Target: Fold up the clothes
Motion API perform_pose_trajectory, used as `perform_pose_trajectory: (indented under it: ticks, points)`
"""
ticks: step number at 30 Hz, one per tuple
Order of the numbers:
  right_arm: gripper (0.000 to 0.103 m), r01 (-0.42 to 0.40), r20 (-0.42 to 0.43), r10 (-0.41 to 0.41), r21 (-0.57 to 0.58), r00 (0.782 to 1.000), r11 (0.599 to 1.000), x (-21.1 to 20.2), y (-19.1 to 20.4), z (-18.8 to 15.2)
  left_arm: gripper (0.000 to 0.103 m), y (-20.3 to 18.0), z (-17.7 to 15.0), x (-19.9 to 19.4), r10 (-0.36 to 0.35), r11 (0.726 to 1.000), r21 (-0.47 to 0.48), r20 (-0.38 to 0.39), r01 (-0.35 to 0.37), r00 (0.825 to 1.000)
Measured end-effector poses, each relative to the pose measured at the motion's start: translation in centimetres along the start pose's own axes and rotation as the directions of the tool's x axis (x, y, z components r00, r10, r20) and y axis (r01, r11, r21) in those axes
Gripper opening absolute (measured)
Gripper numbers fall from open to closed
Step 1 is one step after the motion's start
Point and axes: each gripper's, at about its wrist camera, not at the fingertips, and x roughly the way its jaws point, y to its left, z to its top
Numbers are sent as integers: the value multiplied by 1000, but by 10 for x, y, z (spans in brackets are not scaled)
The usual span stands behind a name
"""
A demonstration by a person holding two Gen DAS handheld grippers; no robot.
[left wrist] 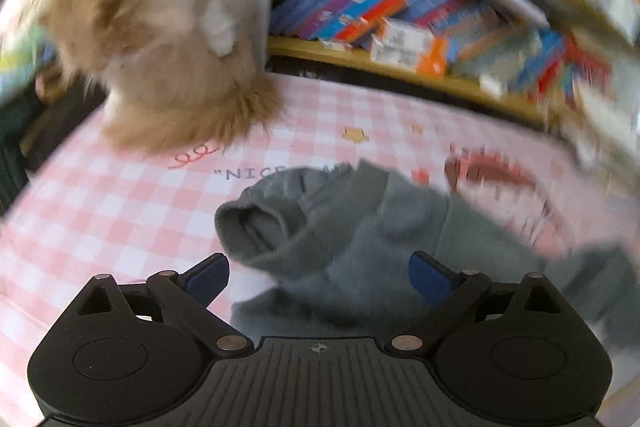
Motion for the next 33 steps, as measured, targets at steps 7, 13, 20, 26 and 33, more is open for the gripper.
perform_pose_trajectory:
  ticks: [7, 13, 20, 26, 33]
  points:
    - [22, -2, -7, 3, 13, 1000, 1000, 4, -8, -4, 61, 1, 12, 40, -30, 992, -125, -93, 18, 995]
    - [8, 1, 35, 0, -28, 999, 1000, -5, -13, 4, 29, 8, 23, 27, -180, 943, -290, -33, 163, 983]
    - [4, 34, 85, -28, -71, 996, 997, -2, -20, 33, 25, 21, 78, -33, -312, 822, -419, 235, 385, 921]
    - [1, 68, 80, -55, -166, 995, 984, 22, 3, 43, 52, 39, 100, 3, -41, 921, -381, 102, 77, 994]
    - [3, -42, 3, 44, -220, 999, 975, 12, 24, 25, 76, 38, 29, 3, -46, 997, -61, -106, 39, 993]
